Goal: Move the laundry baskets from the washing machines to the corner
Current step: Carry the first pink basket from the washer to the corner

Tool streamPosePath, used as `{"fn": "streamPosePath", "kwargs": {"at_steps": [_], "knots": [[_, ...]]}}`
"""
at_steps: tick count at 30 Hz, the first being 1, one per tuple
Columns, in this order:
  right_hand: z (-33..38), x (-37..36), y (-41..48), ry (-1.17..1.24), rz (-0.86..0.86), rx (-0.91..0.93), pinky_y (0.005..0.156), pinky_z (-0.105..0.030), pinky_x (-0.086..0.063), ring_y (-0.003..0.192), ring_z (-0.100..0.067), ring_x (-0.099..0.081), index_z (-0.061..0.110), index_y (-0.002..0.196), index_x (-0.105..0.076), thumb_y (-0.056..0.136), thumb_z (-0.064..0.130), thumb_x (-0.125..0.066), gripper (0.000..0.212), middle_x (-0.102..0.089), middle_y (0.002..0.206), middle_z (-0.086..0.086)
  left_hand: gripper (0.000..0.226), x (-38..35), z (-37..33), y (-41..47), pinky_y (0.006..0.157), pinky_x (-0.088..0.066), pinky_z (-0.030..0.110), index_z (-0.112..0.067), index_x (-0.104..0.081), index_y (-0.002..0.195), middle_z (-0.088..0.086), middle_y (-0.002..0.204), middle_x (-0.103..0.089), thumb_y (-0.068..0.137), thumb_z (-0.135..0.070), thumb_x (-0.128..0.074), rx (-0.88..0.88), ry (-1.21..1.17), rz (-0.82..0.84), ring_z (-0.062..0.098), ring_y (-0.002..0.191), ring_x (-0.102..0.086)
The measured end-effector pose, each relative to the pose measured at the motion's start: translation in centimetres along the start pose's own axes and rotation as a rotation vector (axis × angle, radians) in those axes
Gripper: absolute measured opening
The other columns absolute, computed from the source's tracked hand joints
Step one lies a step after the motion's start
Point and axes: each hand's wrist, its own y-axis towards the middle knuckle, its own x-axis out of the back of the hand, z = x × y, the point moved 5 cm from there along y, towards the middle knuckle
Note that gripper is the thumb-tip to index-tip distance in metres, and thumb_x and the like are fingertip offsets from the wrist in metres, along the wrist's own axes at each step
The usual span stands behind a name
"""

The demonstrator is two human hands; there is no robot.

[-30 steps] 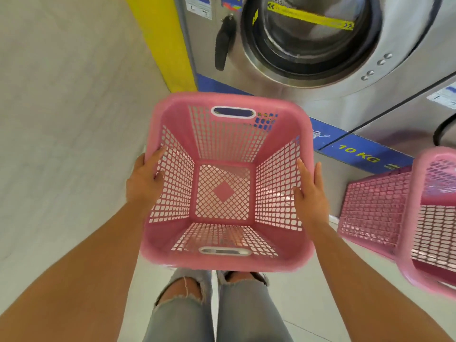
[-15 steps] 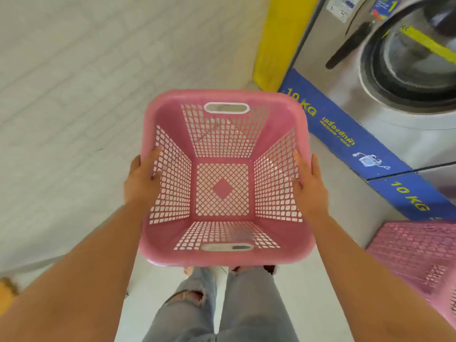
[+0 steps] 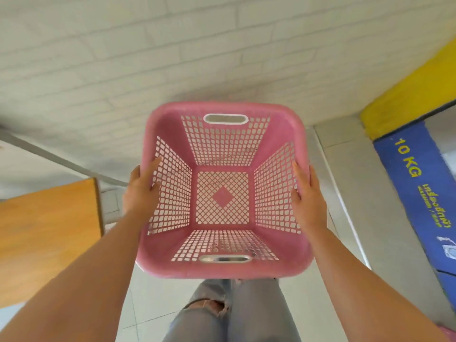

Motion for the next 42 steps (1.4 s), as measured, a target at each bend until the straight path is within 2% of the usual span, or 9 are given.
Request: {"fn": "streamPosePath", "kwargs": {"at_steps": [5, 11, 15, 20, 24, 27, 34, 38, 42], "knots": [[4.1, -4.8, 2.1, -0.024, 0.094, 0.084, 0.047, -0.014, -0.041, 0.063, -0.016, -0.064, 0.052, 0.148, -0.014, 0.098, 0.015, -0.045, 0.070, -0.010, 0.163, 0.000, 0.065, 0.9, 6.4, -0.5, 0.064, -0.041, 0.029, -0.054, -0.034, 0.141, -0.002, 0.144, -0.042, 0.092, -0.015, -0.049, 0.158, 0.012, -0.055, 0.018, 0.087, -0.052], [6.7, -10.1, 3.3, -0.044, 0.109, 0.144, 0.051, -0.009, -0.031, 0.093, -0.026, -0.067, 0.045, 0.148, -0.026, 0.095, 0.011, -0.049, 0.067, -0.015, 0.162, 0.001, 0.071, 0.4, 12.1, 0.4, 0.068, -0.054, 0.038, -0.058, -0.030, 0.139, -0.001, 0.143, -0.043, 0.089, -0.012, -0.050, 0.229, 0.042, -0.059, 0.029, 0.091, -0.062], [7.2, -14.4, 4.3, -0.036, 0.125, 0.165, 0.050, -0.005, -0.029, 0.081, -0.022, -0.066, 0.046, 0.148, -0.026, 0.095, 0.010, -0.049, 0.068, -0.016, 0.162, -0.001, 0.072, -1.3, 15.8, 1.9, 0.060, -0.047, 0.032, -0.061, -0.028, 0.137, 0.000, 0.135, -0.047, 0.089, -0.012, -0.051, 0.249, 0.045, -0.094, 0.022, 0.081, -0.053], [6.9, -18.7, 4.9, -0.037, 0.138, 0.182, 0.049, -0.005, -0.030, 0.068, -0.011, -0.054, 0.049, 0.147, -0.025, 0.095, 0.010, -0.049, 0.069, -0.015, 0.162, 0.000, 0.069, -3.6, 19.6, 2.9, 0.062, -0.047, 0.033, -0.056, -0.031, 0.139, 0.001, 0.138, -0.046, 0.091, -0.012, -0.052, 0.296, 0.059, -0.098, 0.021, 0.081, -0.051], [6.6, -21.6, 5.3, -0.055, 0.142, 0.196, 0.050, -0.006, -0.029, 0.070, -0.013, -0.056, 0.045, 0.147, -0.027, 0.095, 0.010, -0.049, 0.067, -0.016, 0.162, -0.001, 0.068, -5.5, 22.2, 3.5, 0.057, -0.044, 0.028, -0.057, -0.030, 0.138, 0.001, 0.137, -0.046, 0.091, -0.013, -0.051, 0.312, 0.054, -0.102, 0.021, 0.080, -0.051], [6.3, -23.6, 5.6, -0.069, 0.132, 0.193, 0.054, -0.016, -0.037, 0.077, -0.023, -0.066, 0.042, 0.147, -0.030, 0.095, 0.010, -0.049, 0.064, -0.018, 0.162, -0.001, 0.065, -6.8, 23.7, 4.1, 0.056, -0.046, 0.026, -0.059, -0.026, 0.137, -0.003, 0.135, -0.046, 0.094, -0.017, -0.050, 0.327, 0.036, -0.093, 0.021, 0.081, -0.053], [5.6, -27.5, 6.0, -0.092, 0.107, 0.199, 0.061, -0.021, -0.042, 0.085, -0.027, -0.069, 0.041, 0.147, -0.032, 0.095, 0.010, -0.050, 0.063, -0.019, 0.161, -0.001, 0.060, -8.8, 26.4, 5.4, 0.064, -0.057, 0.037, -0.059, -0.024, 0.138, -0.001, 0.128, -0.048, 0.097, -0.022, -0.048, 0.361, 0.033, -0.070, 0.026, 0.087, -0.061], [5.3, -29.0, 6.3, -0.096, 0.105, 0.198, 0.064, -0.023, -0.044, 0.092, -0.028, -0.068, 0.042, 0.147, -0.032, 0.094, 0.010, -0.050, 0.064, -0.017, 0.162, 0.001, 0.064, -9.9, 27.6, 5.8, 0.062, -0.057, 0.035, -0.055, -0.024, 0.141, -0.001, 0.128, -0.049, 0.096, -0.016, -0.046, 0.374, 0.040, -0.045, 0.025, 0.085, -0.061], [5.1, -30.0, 6.5, -0.113, 0.134, 0.184, 0.062, -0.024, -0.044, 0.094, -0.029, -0.067, 0.041, 0.147, -0.029, 0.095, 0.010, -0.049, 0.064, -0.014, 0.162, -0.001, 0.074, -10.9, 28.2, 6.2, 0.066, -0.059, 0.044, -0.057, -0.021, 0.141, 0.005, 0.135, -0.042, 0.093, -0.007, -0.047, 0.355, 0.006, -0.004, 0.031, 0.090, -0.061]]}}
